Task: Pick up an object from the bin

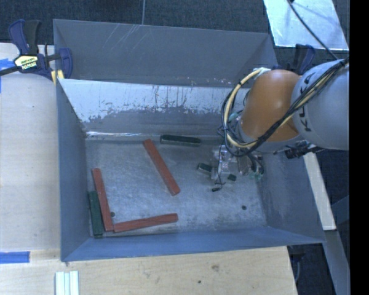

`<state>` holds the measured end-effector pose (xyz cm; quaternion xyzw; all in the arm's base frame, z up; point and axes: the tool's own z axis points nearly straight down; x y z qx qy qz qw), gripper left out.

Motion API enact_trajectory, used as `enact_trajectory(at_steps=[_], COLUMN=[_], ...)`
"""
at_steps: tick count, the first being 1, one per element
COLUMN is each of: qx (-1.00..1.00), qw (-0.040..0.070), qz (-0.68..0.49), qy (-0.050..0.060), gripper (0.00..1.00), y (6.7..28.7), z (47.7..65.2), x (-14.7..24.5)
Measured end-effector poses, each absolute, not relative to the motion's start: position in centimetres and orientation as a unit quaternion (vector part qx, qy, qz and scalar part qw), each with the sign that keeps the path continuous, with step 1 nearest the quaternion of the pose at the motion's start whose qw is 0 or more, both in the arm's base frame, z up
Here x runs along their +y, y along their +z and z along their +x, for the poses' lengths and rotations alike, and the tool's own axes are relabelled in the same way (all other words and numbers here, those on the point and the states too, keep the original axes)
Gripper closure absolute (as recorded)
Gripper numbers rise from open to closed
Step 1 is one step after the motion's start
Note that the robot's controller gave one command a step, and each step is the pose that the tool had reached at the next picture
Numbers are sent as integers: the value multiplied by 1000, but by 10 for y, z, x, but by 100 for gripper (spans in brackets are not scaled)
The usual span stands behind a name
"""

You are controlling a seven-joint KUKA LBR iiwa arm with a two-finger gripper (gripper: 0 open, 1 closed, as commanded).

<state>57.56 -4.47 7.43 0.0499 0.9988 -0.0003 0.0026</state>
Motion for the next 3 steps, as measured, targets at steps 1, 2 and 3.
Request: enact_trajectory(at_steps=[1, 2, 3], qx=[999, 999, 997], qw=[4, 5, 7], qz=[50, 50, 72], qy=[0, 1, 0], gripper=[0, 100, 100], y=[73, 74, 216], z=[576, 576, 587], x=[-44, -44, -67])
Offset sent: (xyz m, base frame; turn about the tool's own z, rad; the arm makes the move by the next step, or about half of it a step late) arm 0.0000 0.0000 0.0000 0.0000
